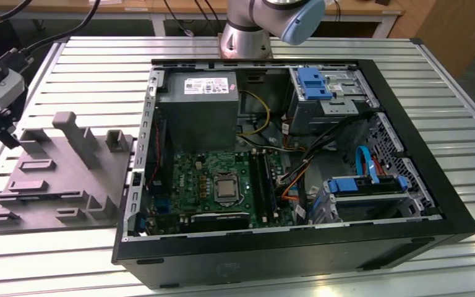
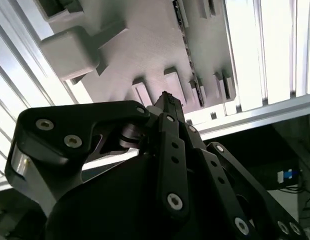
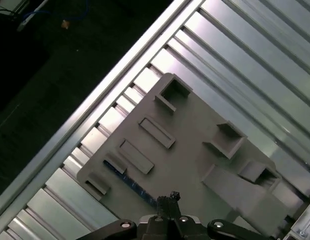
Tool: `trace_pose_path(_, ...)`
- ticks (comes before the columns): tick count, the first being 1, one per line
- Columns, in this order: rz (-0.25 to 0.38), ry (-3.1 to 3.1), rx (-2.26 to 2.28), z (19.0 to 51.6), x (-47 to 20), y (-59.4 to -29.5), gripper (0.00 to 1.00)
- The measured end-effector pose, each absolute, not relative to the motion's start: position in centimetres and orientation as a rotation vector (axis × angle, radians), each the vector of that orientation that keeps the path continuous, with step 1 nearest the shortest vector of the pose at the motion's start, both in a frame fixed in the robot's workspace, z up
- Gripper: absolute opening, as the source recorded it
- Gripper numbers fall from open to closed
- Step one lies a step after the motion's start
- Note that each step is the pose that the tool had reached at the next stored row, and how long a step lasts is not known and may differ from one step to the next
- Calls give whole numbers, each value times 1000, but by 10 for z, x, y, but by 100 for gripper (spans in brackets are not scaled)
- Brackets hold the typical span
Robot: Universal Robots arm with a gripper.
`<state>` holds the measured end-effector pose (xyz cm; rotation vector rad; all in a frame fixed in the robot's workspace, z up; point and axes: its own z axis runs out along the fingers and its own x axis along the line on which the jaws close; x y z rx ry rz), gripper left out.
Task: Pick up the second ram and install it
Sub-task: 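Pick up the second ram and move it above second insertion slot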
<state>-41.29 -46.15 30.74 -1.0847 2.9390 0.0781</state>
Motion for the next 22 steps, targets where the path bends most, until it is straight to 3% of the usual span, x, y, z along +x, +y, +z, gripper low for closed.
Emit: trace_pose_path(22,79,2674,-1652,300,-413,-462,10)
